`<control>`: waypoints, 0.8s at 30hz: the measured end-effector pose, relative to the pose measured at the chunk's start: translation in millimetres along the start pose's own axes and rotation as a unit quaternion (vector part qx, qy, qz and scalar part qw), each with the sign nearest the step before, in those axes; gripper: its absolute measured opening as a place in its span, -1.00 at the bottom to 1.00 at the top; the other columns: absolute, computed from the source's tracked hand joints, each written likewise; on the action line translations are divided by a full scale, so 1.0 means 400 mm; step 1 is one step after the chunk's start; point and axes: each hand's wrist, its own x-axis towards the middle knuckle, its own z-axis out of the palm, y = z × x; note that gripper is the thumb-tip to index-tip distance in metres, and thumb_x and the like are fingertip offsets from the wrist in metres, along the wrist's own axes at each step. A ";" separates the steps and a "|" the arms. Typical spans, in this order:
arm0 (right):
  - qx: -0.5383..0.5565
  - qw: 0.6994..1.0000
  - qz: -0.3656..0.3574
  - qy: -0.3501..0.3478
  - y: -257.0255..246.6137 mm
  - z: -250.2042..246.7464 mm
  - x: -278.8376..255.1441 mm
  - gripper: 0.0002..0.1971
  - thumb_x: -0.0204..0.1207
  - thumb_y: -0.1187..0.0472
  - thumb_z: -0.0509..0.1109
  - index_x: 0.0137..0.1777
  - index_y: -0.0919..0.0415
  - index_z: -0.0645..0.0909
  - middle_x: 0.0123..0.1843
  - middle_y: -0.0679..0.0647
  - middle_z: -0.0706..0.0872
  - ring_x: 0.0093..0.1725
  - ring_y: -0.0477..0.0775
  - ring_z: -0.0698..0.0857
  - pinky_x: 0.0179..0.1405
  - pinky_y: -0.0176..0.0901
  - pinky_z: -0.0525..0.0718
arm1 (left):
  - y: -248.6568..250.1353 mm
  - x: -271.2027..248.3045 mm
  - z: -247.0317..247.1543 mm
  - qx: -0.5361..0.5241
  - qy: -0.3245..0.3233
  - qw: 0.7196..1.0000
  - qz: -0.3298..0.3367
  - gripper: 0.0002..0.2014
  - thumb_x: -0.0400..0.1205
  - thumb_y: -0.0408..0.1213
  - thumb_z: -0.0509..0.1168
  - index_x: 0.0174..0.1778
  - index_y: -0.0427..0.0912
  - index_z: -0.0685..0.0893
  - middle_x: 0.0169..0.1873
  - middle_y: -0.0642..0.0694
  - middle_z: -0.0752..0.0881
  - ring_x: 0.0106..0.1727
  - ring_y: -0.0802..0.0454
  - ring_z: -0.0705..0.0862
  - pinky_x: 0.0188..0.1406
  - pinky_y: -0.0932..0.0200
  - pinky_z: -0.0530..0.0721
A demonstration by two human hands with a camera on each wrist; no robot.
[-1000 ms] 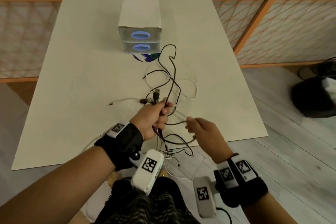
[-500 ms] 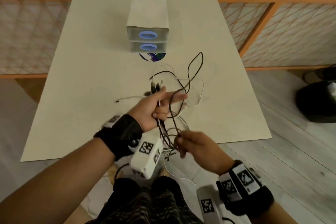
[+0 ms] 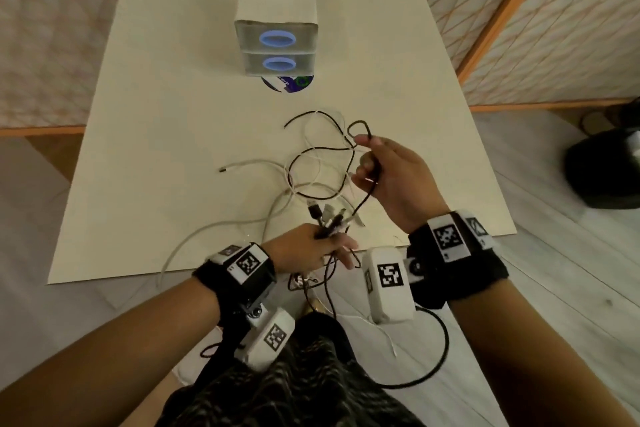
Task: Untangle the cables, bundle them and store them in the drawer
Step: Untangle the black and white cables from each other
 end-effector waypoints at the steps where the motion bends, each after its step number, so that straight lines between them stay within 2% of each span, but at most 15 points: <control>1: -0.026 0.999 -0.023 0.008 0.000 -0.001 -0.006 -0.75 0.68 0.24 0.11 -0.02 0.21 0.63 -0.48 -0.02 0.47 -0.41 -0.05 0.50 -0.20 -0.14 0.59 | -0.007 0.007 -0.009 -0.076 0.012 0.997 -0.003 -0.62 0.75 -0.08 0.03 0.19 -0.25 0.63 -0.34 0.16 0.81 -0.68 0.23 0.18 -0.67 0.38 0.16; 2: -0.061 0.997 -0.042 0.005 0.005 -0.004 -0.018 -0.74 0.69 0.24 0.10 -0.09 0.18 0.63 -0.51 -0.04 0.45 -0.45 -0.06 0.47 -0.26 -0.16 0.57 | -0.011 0.014 -0.019 -0.161 0.029 0.987 -0.001 -0.61 0.73 -0.04 0.04 0.23 -0.23 0.61 -0.10 0.06 0.83 -0.66 0.22 0.16 -0.70 0.38 0.14; 3: -0.101 0.993 -0.053 -0.012 0.017 -0.010 -0.033 -0.73 0.68 0.26 0.10 -0.14 0.16 0.61 -0.53 -0.04 0.44 -0.47 -0.05 0.45 -0.30 -0.15 0.55 | -0.010 0.020 -0.029 -0.242 0.044 0.969 0.004 -0.60 0.70 -0.02 0.07 0.22 -0.22 0.61 0.03 -0.04 0.81 -0.66 0.23 0.15 -0.73 0.39 0.11; 5: -0.195 0.976 -0.045 -0.085 0.053 -0.026 -0.076 -0.74 0.67 0.29 0.12 -0.18 0.14 0.60 -0.50 -0.02 0.48 -0.42 0.01 0.48 -0.27 -0.14 0.55 | 0.013 0.025 -0.055 -0.357 0.059 0.932 0.032 -0.60 0.65 0.01 0.12 0.19 -0.21 0.63 0.05 -0.07 0.81 -0.69 0.26 0.14 -0.76 0.41 0.07; 8: -0.381 0.907 -0.003 -0.181 0.138 -0.083 -0.134 -0.77 0.67 0.27 0.14 -0.15 0.11 0.60 -0.42 -0.13 0.60 -0.31 -0.07 0.56 -0.14 -0.22 0.57 | 0.070 0.029 -0.099 -0.453 0.064 0.883 0.102 -0.60 0.75 -0.03 -0.04 0.15 -0.18 0.63 -0.14 0.03 0.83 -0.76 0.26 0.19 -0.81 0.46 0.12; 10: -0.467 0.868 0.014 -0.169 0.186 -0.128 -0.142 -0.76 0.67 0.25 0.14 -0.12 0.10 0.62 -0.33 -0.10 0.66 -0.24 -0.09 0.62 0.01 -0.05 0.61 | 0.092 0.032 -0.116 -0.452 0.087 0.879 0.125 -0.63 0.76 -0.07 -0.03 0.16 -0.17 0.62 -0.41 0.13 0.72 -0.77 0.25 0.20 -0.80 0.45 0.13; 11: -0.475 0.867 0.024 -0.146 0.200 -0.145 -0.139 -0.76 0.67 0.25 0.14 -0.09 0.10 0.65 -0.26 -0.06 0.71 -0.16 -0.07 0.66 0.08 0.01 0.62 | 0.099 0.030 -0.114 -0.438 0.092 0.884 0.132 -0.65 0.76 -0.09 -0.02 0.15 -0.18 0.62 -0.50 0.14 0.63 -0.76 0.25 0.19 -0.79 0.44 0.13; 12: -0.452 0.883 0.036 -0.118 0.203 -0.153 -0.133 -0.76 0.67 0.24 0.15 -0.04 0.11 0.67 -0.17 -0.03 0.75 -0.06 -0.04 0.70 0.14 0.00 0.62 | 0.099 0.028 -0.106 -0.418 0.094 0.893 0.136 -0.66 0.76 -0.10 -0.01 0.13 -0.19 0.62 -0.54 0.12 0.55 -0.74 0.26 0.18 -0.79 0.43 0.12; 15: -0.266 0.960 0.072 -0.049 0.154 -0.119 -0.097 -0.69 0.68 0.08 0.11 0.16 0.13 0.65 0.06 0.03 0.79 0.18 -0.01 0.70 0.22 -0.10 0.57 | 0.075 0.027 -0.060 -0.302 0.099 0.939 0.130 -0.68 0.76 -0.11 0.00 0.01 -0.20 0.60 -0.55 0.10 0.47 -0.69 0.26 0.17 -0.75 0.40 0.12; 17: -0.193 0.977 0.074 -0.043 0.104 -0.080 -0.069 -0.61 0.66 -0.05 0.07 0.21 0.10 0.65 0.15 0.05 0.78 0.25 -0.03 0.67 0.26 -0.08 0.55 | 0.054 0.024 -0.019 -0.215 0.089 0.966 0.114 -0.67 0.75 -0.08 0.01 -0.08 -0.17 0.59 -0.51 0.05 0.48 -0.65 0.23 0.18 -0.72 0.39 0.15; 19: -0.189 0.980 0.059 -0.037 0.067 -0.040 -0.049 -0.65 0.63 -0.04 0.17 0.16 0.13 0.68 0.12 0.13 0.78 0.17 0.06 0.71 0.24 0.01 0.59 | 0.036 0.023 0.011 -0.157 0.080 0.980 0.095 -0.65 0.74 -0.06 0.02 -0.17 -0.14 0.60 -0.45 -0.02 0.53 -0.62 0.21 0.21 -0.68 0.37 0.16; 20: -0.206 0.977 0.048 -0.030 0.053 -0.021 -0.044 -0.71 0.61 0.04 0.23 0.12 0.18 0.69 0.05 0.19 0.78 0.04 0.14 0.74 0.15 0.06 0.65 | 0.031 0.023 0.019 -0.138 0.076 0.984 0.086 -0.65 0.75 -0.06 0.02 -0.17 -0.13 0.61 -0.41 -0.04 0.58 -0.62 0.21 0.22 -0.67 0.36 0.17; 21: -0.220 0.975 0.033 -0.027 0.046 -0.009 -0.044 -0.77 0.60 0.14 0.28 0.10 0.24 0.68 -0.04 0.23 0.77 -0.14 0.18 0.73 -0.04 0.07 0.71 | 0.029 0.020 0.023 -0.131 0.072 0.986 0.078 -0.65 0.75 -0.06 0.02 -0.14 -0.14 0.63 -0.36 -0.05 0.65 -0.62 0.21 0.23 -0.65 0.35 0.16; 23: -0.191 0.981 0.014 -0.021 0.045 -0.004 -0.050 -0.82 0.58 0.33 0.29 0.12 0.35 0.62 -0.15 0.20 0.71 -0.34 0.09 0.67 -0.48 -0.17 0.67 | 0.031 0.017 0.024 -0.160 0.069 0.983 0.065 -0.68 0.74 -0.08 0.05 -0.05 -0.12 0.68 -0.19 -0.07 0.78 -0.61 0.19 0.20 -0.63 0.32 0.08; 24: -0.156 0.988 0.007 -0.013 0.047 -0.004 -0.056 -0.81 0.57 0.40 0.28 0.15 0.37 0.58 -0.14 0.18 0.70 -0.34 0.01 0.70 -0.54 -0.27 0.64 | 0.032 0.020 0.020 -0.195 0.071 0.976 0.061 -0.71 0.74 -0.10 0.07 -0.03 -0.07 0.69 -0.11 -0.08 0.82 -0.60 0.19 0.18 -0.60 0.28 0.03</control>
